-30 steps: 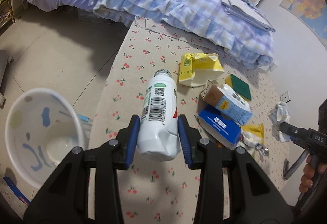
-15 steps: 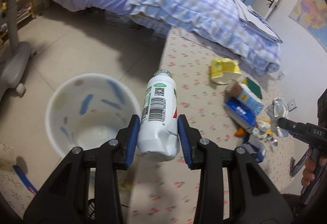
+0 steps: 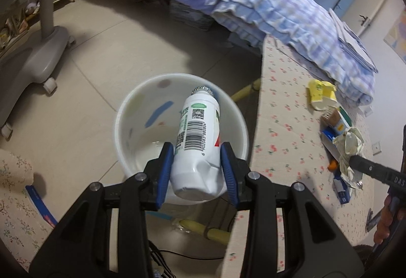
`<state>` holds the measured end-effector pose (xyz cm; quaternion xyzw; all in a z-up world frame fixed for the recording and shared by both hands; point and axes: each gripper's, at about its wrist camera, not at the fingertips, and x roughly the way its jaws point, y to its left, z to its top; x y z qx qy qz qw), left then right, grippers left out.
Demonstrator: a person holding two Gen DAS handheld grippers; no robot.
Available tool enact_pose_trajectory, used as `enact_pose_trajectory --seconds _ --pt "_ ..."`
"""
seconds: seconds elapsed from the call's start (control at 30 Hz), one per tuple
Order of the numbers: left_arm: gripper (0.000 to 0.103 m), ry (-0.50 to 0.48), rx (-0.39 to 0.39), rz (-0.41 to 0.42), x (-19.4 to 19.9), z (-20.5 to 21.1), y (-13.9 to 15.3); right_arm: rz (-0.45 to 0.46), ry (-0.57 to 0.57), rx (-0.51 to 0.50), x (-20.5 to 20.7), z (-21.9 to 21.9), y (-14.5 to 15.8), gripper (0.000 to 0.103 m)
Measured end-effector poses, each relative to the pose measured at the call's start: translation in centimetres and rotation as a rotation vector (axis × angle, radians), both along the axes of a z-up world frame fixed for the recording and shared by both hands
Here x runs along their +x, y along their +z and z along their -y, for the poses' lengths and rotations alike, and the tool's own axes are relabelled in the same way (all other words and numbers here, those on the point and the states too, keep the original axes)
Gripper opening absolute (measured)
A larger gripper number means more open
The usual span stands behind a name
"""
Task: Collect trash
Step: 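Drop the white bottle into the wastebasket with the left tool while the right tool carries paper, then open the right tool over the wastebasket to drop the crumpled paper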
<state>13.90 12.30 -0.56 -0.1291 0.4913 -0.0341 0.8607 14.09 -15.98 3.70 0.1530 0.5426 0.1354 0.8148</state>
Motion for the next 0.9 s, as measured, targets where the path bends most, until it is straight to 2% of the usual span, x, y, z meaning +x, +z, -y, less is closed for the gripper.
enact_pose_trajectory --seconds 0.03,0.07,0.13,0.17,0.2,0.3,0.43,0.67,0.9 --pt "0.041 0.011 0.005 -0.008 0.1 -0.4 -0.1 0.000 0.012 -0.005 0.2 -0.8 -0.2 0.027" --pt "0.046 0.013 0.006 -0.025 0.2 -0.7 -0.2 0.002 0.019 -0.006 0.2 -1.2 -0.2 0.027" --pt "0.069 0.031 0.017 -0.052 0.1 -1.2 -0.4 0.004 0.037 -0.012 0.5 -2.4 -0.4 0.027" --pt "0.085 0.049 0.034 -0.059 0.0 -1.5 -0.4 0.006 0.043 -0.014 0.6 -2.9 -0.5 0.027" --pt "0.088 0.067 0.053 -0.060 -0.2 -1.8 -0.4 0.010 0.052 -0.019 0.7 -3.5 -0.5 0.027" --pt "0.089 0.100 0.117 -0.099 -0.4 -2.6 -0.7 0.021 0.076 -0.035 1.0 -5.0 -0.7 0.027" --pt "0.090 0.124 0.164 -0.137 -0.9 -3.9 -1.3 0.030 0.110 -0.047 1.6 -7.2 -1.2 0.027" --pt "0.091 0.150 0.228 -0.096 -1.1 -5.9 -0.1 0.049 0.162 -0.068 2.7 -11.1 -2.1 0.027" --pt "0.091 0.172 0.250 -0.093 -0.9 -7.3 -0.2 0.081 0.214 -0.083 3.5 -14.2 -3.0 0.027"
